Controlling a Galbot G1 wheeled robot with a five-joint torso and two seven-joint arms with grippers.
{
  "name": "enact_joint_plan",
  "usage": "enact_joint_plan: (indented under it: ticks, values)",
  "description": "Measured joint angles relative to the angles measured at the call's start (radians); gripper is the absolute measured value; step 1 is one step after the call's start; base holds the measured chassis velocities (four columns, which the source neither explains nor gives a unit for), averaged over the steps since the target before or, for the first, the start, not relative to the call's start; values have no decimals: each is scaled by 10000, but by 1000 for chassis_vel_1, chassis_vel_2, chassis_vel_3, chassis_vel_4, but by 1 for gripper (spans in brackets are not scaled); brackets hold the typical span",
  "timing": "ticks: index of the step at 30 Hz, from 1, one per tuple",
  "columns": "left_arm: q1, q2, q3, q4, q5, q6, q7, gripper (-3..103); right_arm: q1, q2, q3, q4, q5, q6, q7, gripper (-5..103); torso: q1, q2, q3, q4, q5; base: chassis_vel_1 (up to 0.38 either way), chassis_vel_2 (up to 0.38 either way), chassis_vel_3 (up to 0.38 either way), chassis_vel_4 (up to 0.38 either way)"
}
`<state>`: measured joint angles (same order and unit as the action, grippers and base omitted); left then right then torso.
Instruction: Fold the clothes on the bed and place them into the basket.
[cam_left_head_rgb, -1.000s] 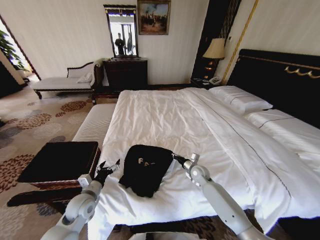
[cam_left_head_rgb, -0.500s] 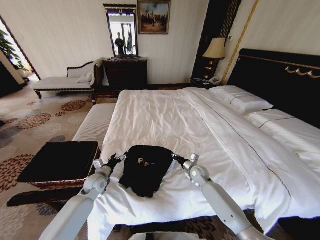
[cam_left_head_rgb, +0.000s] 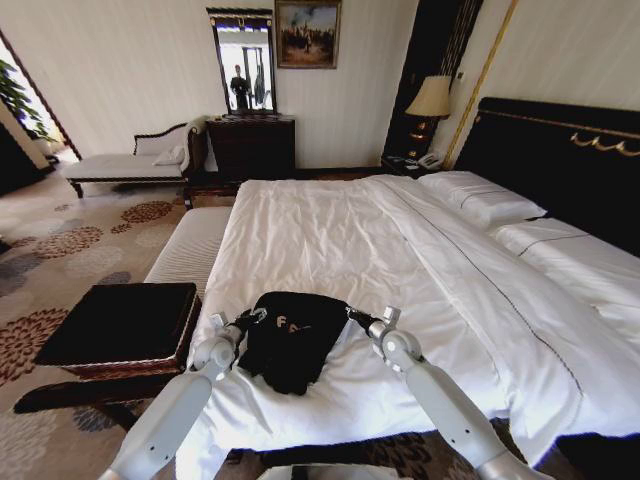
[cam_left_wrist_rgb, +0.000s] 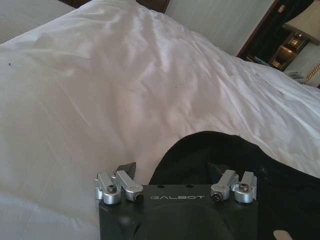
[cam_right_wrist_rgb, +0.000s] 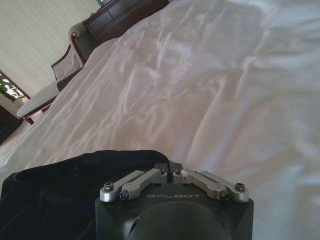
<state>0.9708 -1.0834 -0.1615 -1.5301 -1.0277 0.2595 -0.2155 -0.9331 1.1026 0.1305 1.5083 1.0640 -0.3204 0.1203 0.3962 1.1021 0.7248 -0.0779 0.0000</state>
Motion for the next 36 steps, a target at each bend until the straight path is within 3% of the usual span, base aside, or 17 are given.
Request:
enact_joint_plan:
  ticks: [3, 5, 7, 10, 14, 16, 19, 20, 26, 36]
  values:
    - [-59, -70, -80, 139, 0, 0, -3, 84, 3, 25, -1, -58, -10, -1, -4, 0, -1, 0, 0, 2, 2, 0, 0, 0, 0]
    - [-99, -109, -66, 200, 23, 0, -3, 81, 12, 54, -2, -108, -17, -1, -6, 0, -1, 1, 0, 2, 1, 0, 0, 0, 0]
    - [-192, -212, -27, 283, 37, 22, 0, 70, 26, 114, -2, -165, -18, -1, -5, 0, -1, 1, 0, 1, 0, 0, 0, 0, 0]
    - [-296, -287, -18, 372, -37, 96, 34, 64, 65, 167, 0, -185, -16, 0, -4, 0, -1, 1, 0, 0, 0, 0, 0, 0, 0]
    - [-409, -277, 202, 416, -108, 189, 117, 43, 130, 146, 19, -184, 40, 1, 49, 0, -1, 0, 0, 1, -1, 0, 0, 0, 0]
    - [-408, -275, 214, 417, -89, 190, 116, 43, 129, 113, 27, -156, 60, 1, 60, 0, -1, 0, 0, 1, 0, 0, 0, 0, 0]
    - [-353, -283, 124, 409, -95, 188, 66, 26, 109, 12, 70, -114, 82, 1, 69, 0, -1, 1, 0, 0, -1, 0, 0, 0, 0]
    - [-353, -283, 124, 409, -95, 188, 66, 26, 109, 12, 70, -114, 82, 1, 69, 0, -1, 1, 0, 0, -1, 0, 0, 0, 0]
    - [-241, -138, -34, 268, -126, 149, 49, 2, 70, 6, 92, -127, 72, 1, 64, 0, -1, 1, 0, 0, -1, 0, 0, 0, 0]
    - [-128, 342, 138, -695, -127, 128, -8, 0, 44, -203, 116, 872, 278, -55, 284, 0, -1, 1, 0, 1, -2, 0, 0, 0, 0]
